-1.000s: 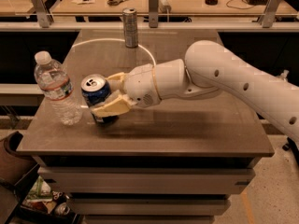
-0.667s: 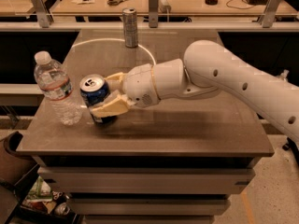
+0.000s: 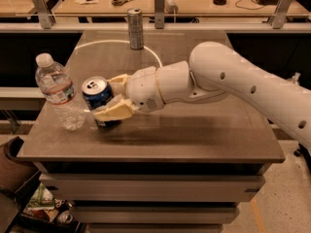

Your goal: Move pepsi can near water bottle

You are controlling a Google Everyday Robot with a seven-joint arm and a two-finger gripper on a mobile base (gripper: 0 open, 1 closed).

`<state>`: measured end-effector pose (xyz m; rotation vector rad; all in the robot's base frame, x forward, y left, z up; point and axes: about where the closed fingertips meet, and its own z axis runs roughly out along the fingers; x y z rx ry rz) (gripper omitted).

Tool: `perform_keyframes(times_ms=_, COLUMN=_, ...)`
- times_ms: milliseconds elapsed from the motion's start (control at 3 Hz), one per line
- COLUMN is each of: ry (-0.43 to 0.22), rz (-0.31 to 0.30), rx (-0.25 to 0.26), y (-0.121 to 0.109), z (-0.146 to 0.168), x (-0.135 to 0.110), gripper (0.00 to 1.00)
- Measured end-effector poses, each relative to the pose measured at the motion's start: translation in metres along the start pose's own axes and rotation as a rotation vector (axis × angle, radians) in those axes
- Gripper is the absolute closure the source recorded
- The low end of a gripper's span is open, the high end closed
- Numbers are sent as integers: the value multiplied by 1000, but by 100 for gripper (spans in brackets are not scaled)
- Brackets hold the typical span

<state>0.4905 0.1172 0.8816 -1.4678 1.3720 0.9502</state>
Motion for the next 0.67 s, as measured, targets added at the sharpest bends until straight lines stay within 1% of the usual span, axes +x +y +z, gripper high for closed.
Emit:
perform_keyframes(times_ms=333, ry=0, rz=-2, rx=-3, y=1, z=1, x=-1, gripper=0)
perform_keyframes(times_ms=667, ry=0, rz=-2, rx=-3, y=1, z=2, x=-1, gripper=0)
